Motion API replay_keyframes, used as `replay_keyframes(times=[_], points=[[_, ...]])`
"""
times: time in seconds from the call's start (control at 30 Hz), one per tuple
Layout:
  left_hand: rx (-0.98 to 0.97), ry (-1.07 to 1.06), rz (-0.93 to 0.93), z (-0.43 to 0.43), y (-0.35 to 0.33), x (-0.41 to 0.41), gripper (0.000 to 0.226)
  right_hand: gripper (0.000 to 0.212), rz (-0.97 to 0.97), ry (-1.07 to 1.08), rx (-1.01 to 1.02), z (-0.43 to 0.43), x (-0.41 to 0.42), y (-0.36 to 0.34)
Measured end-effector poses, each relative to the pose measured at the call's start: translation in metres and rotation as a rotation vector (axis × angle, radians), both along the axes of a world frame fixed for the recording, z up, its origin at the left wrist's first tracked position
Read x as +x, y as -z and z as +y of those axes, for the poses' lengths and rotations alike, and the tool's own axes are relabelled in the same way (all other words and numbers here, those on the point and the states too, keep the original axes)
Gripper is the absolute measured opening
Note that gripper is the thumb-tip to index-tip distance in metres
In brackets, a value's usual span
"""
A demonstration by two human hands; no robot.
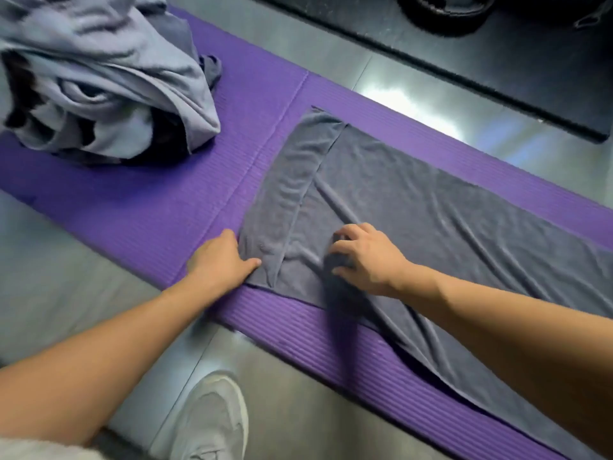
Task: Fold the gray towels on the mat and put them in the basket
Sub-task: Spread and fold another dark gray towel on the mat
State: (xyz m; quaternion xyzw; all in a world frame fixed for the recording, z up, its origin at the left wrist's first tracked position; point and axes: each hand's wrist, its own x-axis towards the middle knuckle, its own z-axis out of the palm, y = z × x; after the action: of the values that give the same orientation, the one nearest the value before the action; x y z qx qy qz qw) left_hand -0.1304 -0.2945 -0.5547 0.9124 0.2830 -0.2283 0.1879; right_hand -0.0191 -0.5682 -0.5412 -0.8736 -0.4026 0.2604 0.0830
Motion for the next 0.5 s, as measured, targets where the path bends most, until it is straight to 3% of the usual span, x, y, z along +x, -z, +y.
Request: replay_keyframes(times=[0.3, 0.4, 0.5], points=[[-0.159, -0.229, -0.176, 0.047, 0.005, -0.018, 0.037, 0.080, -0.142, -0.041, -0.032, 0.019, -0.021, 0.023], [-0.247, -0.296, -0.164, 0.055, 0.008, -0.024, 0.041, 0.066, -0.172, -0.007, 0.026, 0.031, -0.016, 0.019], [-0.350, -0.358, -0.143, 0.061, 0.012, -0.021, 0.044, 0.043, -0.156, 0.195, 0.167, 0.058, 0.017, 0.007]])
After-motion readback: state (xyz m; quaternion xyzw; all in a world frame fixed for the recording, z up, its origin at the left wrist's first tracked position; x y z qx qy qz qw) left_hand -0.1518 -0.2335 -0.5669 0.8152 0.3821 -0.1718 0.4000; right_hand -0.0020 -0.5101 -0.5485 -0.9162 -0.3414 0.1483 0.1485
